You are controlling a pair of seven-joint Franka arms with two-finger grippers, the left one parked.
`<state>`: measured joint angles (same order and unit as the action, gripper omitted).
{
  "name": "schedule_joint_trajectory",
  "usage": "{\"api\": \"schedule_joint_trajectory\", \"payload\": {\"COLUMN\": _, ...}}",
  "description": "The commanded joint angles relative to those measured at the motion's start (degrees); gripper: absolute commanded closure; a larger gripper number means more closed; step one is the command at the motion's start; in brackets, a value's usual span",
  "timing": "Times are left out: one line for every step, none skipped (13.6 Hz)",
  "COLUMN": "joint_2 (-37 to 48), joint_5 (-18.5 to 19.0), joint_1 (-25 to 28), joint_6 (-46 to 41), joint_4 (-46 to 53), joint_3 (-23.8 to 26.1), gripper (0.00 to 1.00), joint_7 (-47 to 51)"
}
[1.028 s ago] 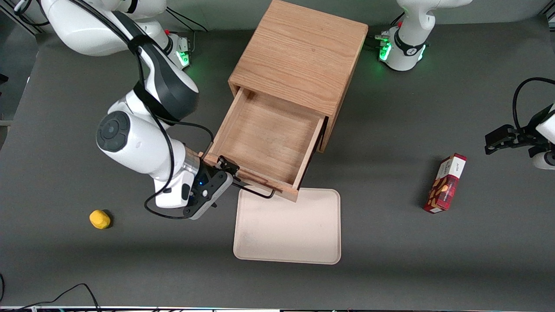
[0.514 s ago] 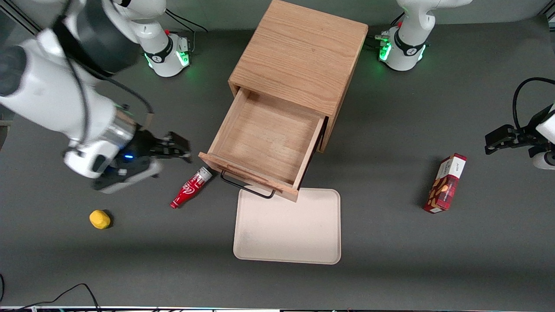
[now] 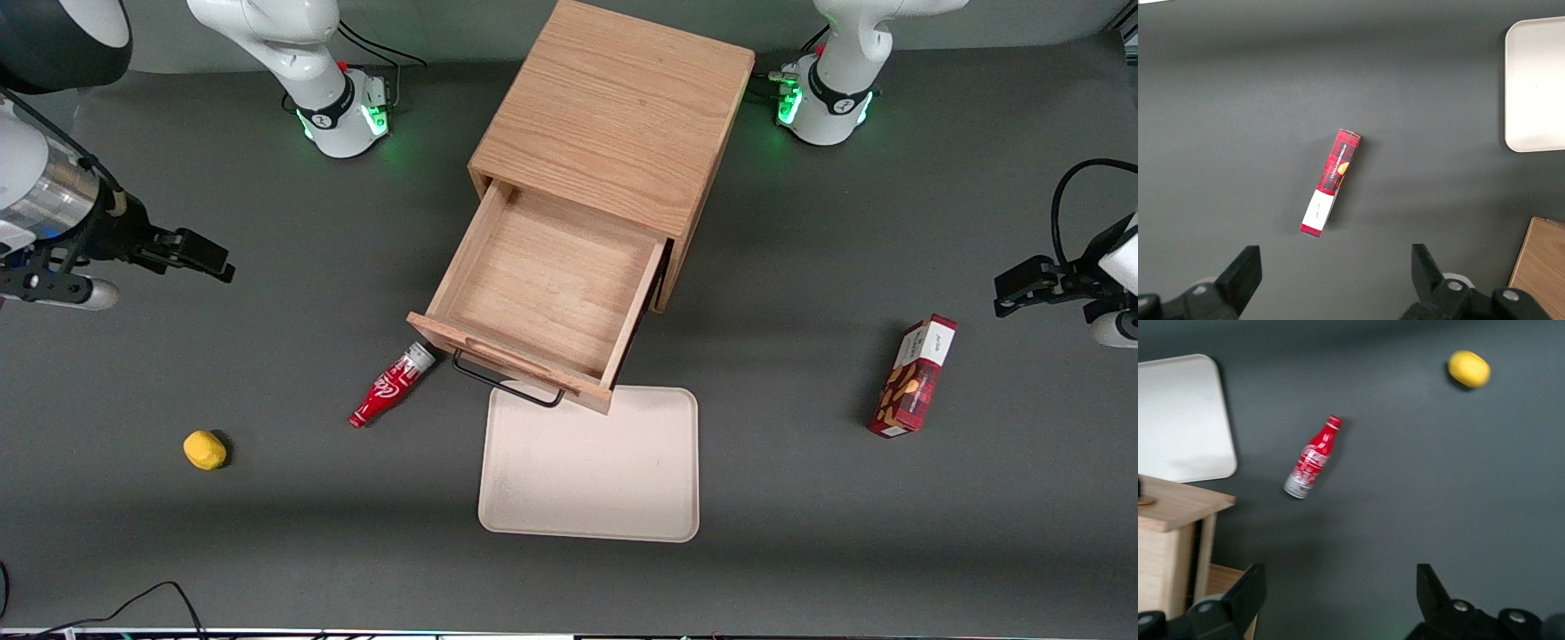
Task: Open upper drawer
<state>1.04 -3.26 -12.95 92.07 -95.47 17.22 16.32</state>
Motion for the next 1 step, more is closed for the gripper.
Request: {"api": "schedule_joint_trajectory", "payload": {"joint_2": 4.23, "joint_5": -0.88, "joint_1": 0.03, "joint_6": 0.66, "joint_4": -4.80, "joint_3": -0.09, "gripper": 0.00, "joint_7": 1.61}}
